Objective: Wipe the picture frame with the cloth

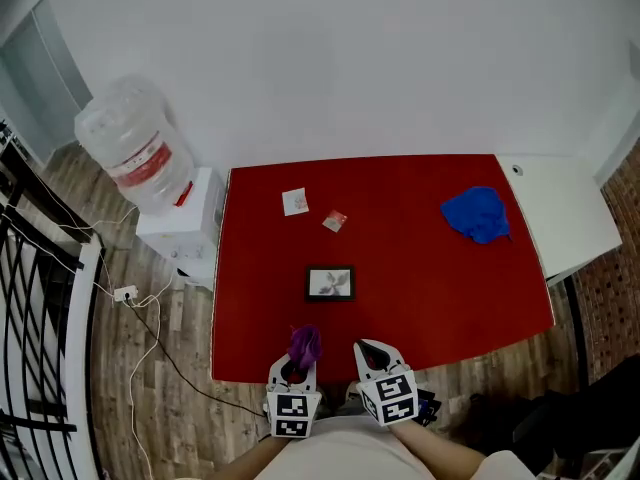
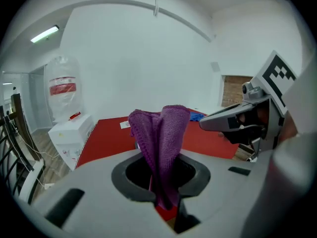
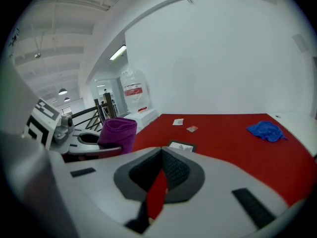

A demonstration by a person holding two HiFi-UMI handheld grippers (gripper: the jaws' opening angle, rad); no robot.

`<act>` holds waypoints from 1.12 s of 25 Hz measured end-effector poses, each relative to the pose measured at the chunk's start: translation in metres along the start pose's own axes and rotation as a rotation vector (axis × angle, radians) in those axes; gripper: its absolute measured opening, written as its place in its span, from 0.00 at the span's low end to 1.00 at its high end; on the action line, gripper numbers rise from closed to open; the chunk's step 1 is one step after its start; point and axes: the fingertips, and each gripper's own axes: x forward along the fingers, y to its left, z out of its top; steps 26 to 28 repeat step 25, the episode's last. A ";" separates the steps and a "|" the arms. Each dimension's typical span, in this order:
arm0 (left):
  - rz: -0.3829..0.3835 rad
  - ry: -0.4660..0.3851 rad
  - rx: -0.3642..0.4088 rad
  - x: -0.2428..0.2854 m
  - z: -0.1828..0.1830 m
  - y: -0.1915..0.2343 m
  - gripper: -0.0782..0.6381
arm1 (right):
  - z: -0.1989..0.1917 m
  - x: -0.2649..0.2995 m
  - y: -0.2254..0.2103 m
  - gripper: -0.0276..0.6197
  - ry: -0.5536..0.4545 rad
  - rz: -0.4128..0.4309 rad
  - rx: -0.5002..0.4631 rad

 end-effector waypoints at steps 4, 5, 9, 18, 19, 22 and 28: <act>0.007 -0.006 -0.027 -0.003 0.002 0.001 0.19 | 0.002 0.000 0.003 0.05 -0.007 0.015 0.027; 0.007 -0.004 -0.035 -0.003 0.002 0.002 0.19 | 0.002 0.000 0.003 0.05 -0.006 0.018 0.030; 0.010 -0.004 -0.043 -0.003 0.005 0.005 0.19 | 0.002 0.002 0.004 0.05 -0.007 0.025 0.025; 0.003 -0.005 -0.017 -0.005 0.008 0.001 0.19 | 0.004 0.000 0.009 0.05 -0.012 0.028 0.003; 0.002 -0.002 -0.021 -0.005 0.007 0.002 0.19 | 0.004 -0.001 0.009 0.05 -0.013 0.025 0.005; 0.002 -0.004 -0.028 -0.003 0.008 0.003 0.19 | 0.005 0.001 0.005 0.05 -0.018 0.016 0.004; 0.000 -0.014 -0.016 0.002 0.012 0.004 0.19 | 0.006 0.004 0.001 0.05 -0.023 0.007 0.001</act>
